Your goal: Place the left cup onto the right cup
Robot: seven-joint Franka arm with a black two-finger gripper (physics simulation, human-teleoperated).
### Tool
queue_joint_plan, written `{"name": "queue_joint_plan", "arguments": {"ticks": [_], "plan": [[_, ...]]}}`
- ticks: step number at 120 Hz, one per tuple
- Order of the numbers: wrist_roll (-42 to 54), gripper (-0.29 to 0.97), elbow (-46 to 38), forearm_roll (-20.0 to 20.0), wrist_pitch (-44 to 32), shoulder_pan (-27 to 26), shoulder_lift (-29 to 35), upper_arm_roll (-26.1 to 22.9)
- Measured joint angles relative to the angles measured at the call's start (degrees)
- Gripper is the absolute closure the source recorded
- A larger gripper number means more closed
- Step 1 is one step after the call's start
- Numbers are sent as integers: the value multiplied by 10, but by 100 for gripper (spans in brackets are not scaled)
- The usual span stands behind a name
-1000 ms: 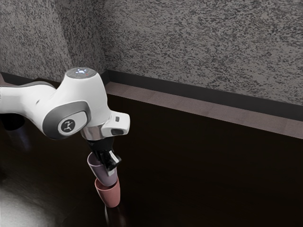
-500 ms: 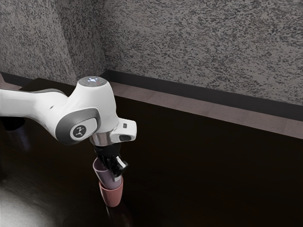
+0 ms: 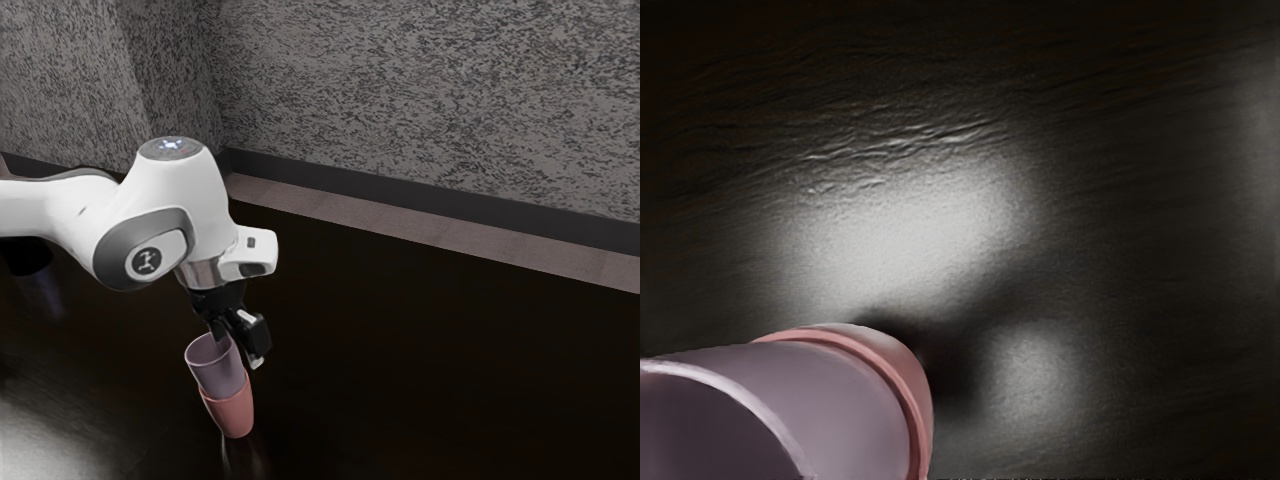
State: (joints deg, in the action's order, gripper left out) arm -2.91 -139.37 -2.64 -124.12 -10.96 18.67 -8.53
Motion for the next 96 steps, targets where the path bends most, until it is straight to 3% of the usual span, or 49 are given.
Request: {"name": "queue_joint_plan", "arguments": {"ticks": [17,47,65,96], "plan": [[2,3,58,1,47,0,6,6],[10,1,269,4,142,1,-110,78],[20,1,437,15,210,-5,-205,106],[51,0,476,33,258,20,-214,112]]}}
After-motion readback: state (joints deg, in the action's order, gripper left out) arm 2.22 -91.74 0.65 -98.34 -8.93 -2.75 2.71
